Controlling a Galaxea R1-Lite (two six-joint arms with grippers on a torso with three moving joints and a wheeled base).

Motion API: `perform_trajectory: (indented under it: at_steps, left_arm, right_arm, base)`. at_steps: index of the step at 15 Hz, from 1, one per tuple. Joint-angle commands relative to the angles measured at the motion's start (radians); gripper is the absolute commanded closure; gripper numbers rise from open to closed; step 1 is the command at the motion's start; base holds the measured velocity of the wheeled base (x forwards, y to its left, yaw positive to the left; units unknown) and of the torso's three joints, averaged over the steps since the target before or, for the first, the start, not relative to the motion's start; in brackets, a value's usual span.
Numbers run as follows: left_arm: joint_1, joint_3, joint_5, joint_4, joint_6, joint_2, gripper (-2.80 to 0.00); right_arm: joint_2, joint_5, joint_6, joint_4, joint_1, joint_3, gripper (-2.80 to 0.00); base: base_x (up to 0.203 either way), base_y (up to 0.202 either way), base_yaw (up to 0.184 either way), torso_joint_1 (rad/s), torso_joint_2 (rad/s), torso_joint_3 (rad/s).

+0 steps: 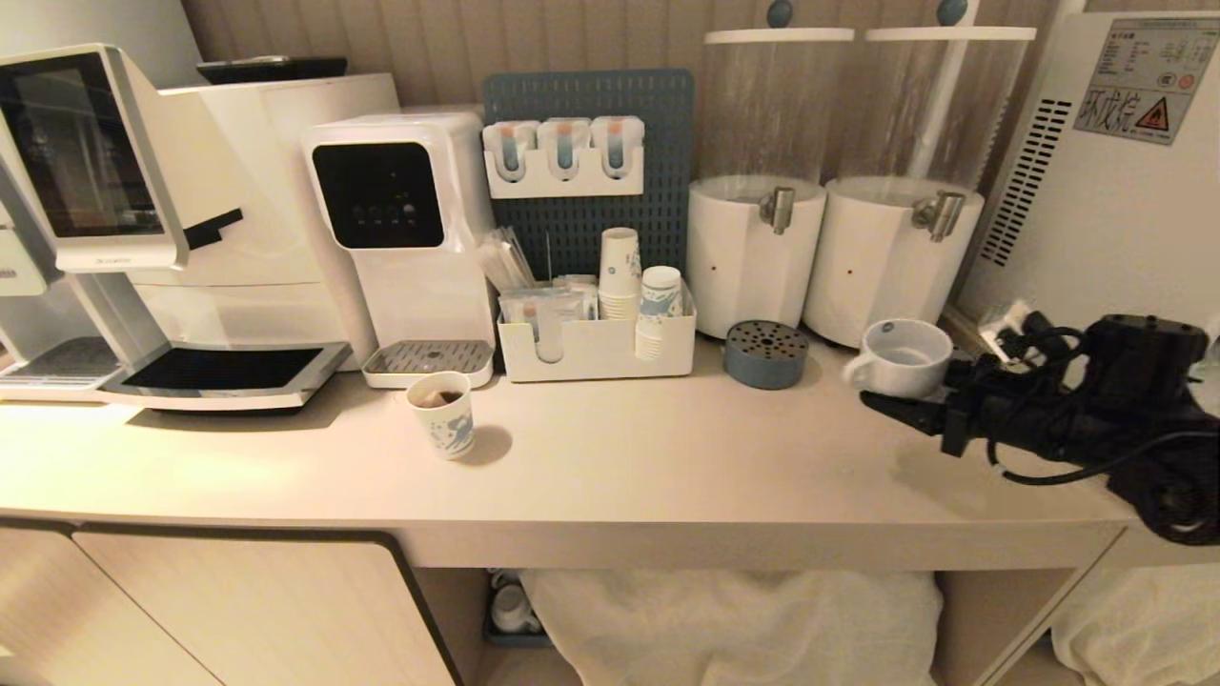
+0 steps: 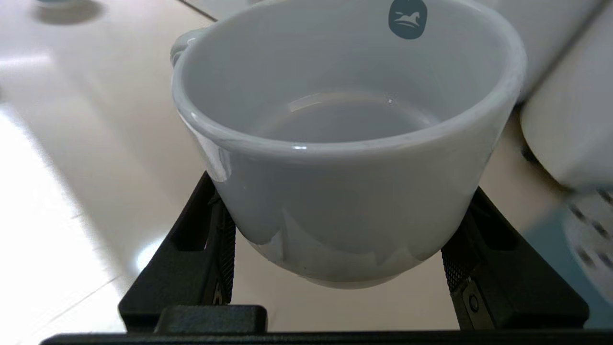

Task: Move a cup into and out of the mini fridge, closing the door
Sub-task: Place the ceramic cup on the table

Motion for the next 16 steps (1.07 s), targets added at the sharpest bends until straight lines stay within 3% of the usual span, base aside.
perform_trajectory:
  at_steps: [1, 12, 16]
  left_arm:
    - [0.000, 0.000, 0.001, 0.000, 0.000, 0.001, 0.00]
    - [0.000, 0.000, 0.001, 0.000, 0.000, 0.001, 0.00]
    - [0.000, 0.000, 0.001, 0.000, 0.000, 0.001, 0.00]
  right_arm:
    - [0.170, -0.023, 0.000, -0.042, 0.032, -0.063, 0.00]
    - [0.367, -0.048, 0.003, -0.052, -0.039, -0.163, 0.00]
    - [0.396, -0.218, 0.004, -0.042, -0.030, -0.210, 0.00]
  base:
    - [0.000, 0.000, 0.000, 0.000, 0.00, 0.000]
    - [0.000, 0.000, 0.000, 0.000, 0.00, 0.000]
    - [0.000, 0.000, 0.000, 0.000, 0.00, 0.000]
